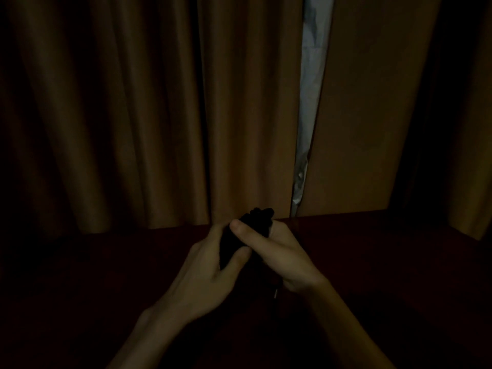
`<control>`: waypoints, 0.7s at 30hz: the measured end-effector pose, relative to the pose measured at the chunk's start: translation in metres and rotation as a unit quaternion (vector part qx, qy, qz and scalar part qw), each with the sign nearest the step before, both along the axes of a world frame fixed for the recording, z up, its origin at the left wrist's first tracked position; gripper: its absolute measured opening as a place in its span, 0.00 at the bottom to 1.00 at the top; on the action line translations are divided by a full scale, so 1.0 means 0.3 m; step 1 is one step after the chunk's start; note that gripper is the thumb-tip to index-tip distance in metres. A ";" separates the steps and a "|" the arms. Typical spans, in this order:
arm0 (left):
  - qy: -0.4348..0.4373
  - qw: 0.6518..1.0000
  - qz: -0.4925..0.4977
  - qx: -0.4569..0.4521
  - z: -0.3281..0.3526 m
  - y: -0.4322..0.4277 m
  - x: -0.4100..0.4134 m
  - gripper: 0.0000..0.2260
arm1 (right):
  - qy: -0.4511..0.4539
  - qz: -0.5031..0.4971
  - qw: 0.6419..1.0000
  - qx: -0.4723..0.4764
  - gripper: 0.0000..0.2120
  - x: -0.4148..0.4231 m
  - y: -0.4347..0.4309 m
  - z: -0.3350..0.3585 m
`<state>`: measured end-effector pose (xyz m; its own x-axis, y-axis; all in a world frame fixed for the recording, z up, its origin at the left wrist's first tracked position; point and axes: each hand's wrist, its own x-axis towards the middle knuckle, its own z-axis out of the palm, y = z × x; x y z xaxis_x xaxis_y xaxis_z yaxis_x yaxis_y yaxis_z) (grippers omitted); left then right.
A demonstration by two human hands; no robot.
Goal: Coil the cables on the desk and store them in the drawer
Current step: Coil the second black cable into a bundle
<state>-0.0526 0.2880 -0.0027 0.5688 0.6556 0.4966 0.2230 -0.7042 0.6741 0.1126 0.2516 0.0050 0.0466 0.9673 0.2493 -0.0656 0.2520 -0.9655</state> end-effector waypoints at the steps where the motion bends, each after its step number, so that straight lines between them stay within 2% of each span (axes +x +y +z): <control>1: -0.005 1.000 -0.003 -0.002 0.000 0.001 -0.002 0.19 | -0.016 -0.002 1.000 0.002 0.18 -0.003 -0.001 0.002; 4: -0.043 0.998 -0.015 -0.051 -0.004 0.003 -0.007 0.18 | -0.046 0.020 0.999 -0.004 0.21 0.007 -0.007 0.012; 7: -0.114 0.979 -0.003 -0.169 -0.001 0.004 0.000 0.16 | -0.033 0.057 0.998 -0.022 0.12 0.042 -0.005 0.010; 9: -0.152 0.962 -0.013 -0.228 -0.002 0.014 0.008 0.19 | -0.050 0.053 0.997 -0.016 0.09 0.057 -0.014 0.012; 11: -0.190 0.943 -0.042 -0.268 0.002 0.015 0.015 0.23 | -0.078 0.043 0.996 -0.002 0.13 0.062 -0.019 0.014; 14: -0.174 0.937 -0.044 -0.299 0.010 0.015 0.016 0.23 | -0.111 0.027 0.993 -0.002 0.25 0.079 -0.013 0.008; 16: -0.153 0.940 -0.027 -0.303 0.004 0.017 0.016 0.23 | -0.162 0.022 0.987 -0.012 0.22 0.092 -0.014 0.008; 18: -0.156 0.933 -0.013 -0.323 0.001 0.016 0.024 0.23 | -0.206 0.016 0.978 -0.016 0.15 0.099 -0.021 0.007; 19: -0.174 0.921 -0.012 -0.347 0.002 0.013 0.030 0.23 | -0.209 0.015 0.978 -0.012 0.14 0.097 -0.022 0.008; 21: -0.233 0.875 -0.041 -0.422 0.011 0.006 0.037 0.24 | -0.183 0.021 0.983 -0.003 0.18 0.089 -0.018 0.002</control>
